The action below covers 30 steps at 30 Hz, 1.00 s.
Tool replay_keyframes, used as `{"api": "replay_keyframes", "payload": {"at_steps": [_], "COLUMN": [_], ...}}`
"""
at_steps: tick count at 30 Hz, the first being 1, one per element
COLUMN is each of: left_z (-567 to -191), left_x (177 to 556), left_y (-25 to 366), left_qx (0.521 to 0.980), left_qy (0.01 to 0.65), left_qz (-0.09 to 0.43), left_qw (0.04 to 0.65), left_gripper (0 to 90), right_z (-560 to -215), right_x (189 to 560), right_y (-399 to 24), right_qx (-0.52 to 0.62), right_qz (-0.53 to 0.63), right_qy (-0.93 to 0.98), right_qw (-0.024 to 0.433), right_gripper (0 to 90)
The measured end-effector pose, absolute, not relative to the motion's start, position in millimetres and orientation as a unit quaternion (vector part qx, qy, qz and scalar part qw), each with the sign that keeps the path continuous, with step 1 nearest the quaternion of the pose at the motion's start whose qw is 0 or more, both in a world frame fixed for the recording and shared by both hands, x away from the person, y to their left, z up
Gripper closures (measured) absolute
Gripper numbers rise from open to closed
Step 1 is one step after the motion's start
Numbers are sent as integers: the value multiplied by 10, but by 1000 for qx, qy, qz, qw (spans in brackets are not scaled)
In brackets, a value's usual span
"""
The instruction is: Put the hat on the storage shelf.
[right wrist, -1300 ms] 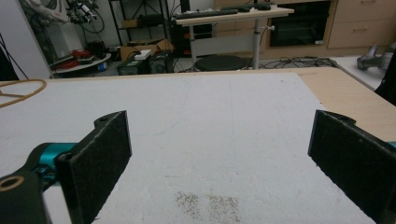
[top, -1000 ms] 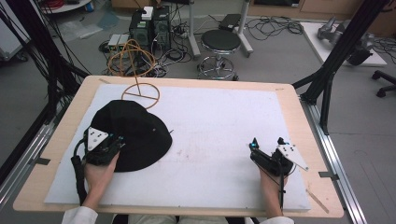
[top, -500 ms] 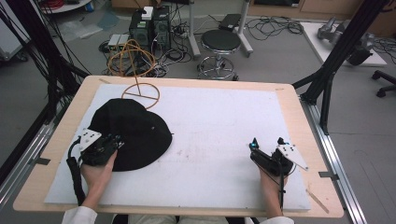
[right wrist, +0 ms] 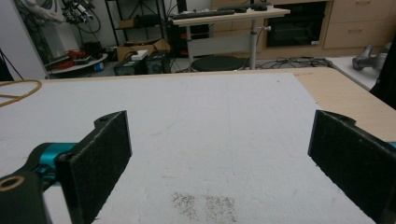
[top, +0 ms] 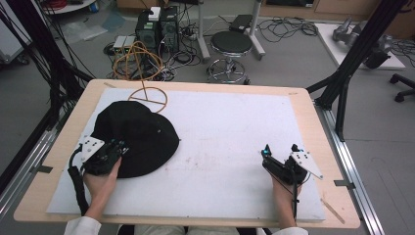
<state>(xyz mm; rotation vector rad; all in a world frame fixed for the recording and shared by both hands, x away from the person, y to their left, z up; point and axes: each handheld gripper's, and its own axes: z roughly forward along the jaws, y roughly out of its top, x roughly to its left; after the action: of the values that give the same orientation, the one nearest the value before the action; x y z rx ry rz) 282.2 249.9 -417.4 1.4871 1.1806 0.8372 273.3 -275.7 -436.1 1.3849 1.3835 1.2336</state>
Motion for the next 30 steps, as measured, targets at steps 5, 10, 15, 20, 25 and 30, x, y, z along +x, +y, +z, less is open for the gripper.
{"api": "replay_keyframes", "payload": {"at_steps": [5, 10, 15, 20, 25, 30], "left_z": [-4129, -4088, -4036, -3942, -3862, -3773], "left_x": [2778, 2707, 2643, 2560, 2520, 2431], "left_y": [2504, 2473, 2460, 2470, 2468, 2453], "left_qx": [608, 600, 598, 586, 578, 566], "left_qy": [482, 473, 463, 443, 437, 422], "left_qz": [362, 383, 398, 422, 427, 443], "left_qw": [516, 519, 520, 531, 541, 553], "left_gripper": [867, 867, 867, 867, 867, 867], "right_z": [-4362, -4362, -4358, -4359, -4353, -4345], "right_x": [2735, 2742, 2735, 2737, 2727, 2712], "right_y": [-2757, -2767, -2758, -2749, -2755, -2758], "right_qx": [548, 548, 546, 543, 542, 545], "right_qz": [489, 492, 494, 494, 495, 496], "right_qy": [547, 546, 547, 548, 546, 541], "right_qw": [402, 400, 400, 400, 404, 406], "right_gripper": [52, 52, 52, 51, 52, 52]}}
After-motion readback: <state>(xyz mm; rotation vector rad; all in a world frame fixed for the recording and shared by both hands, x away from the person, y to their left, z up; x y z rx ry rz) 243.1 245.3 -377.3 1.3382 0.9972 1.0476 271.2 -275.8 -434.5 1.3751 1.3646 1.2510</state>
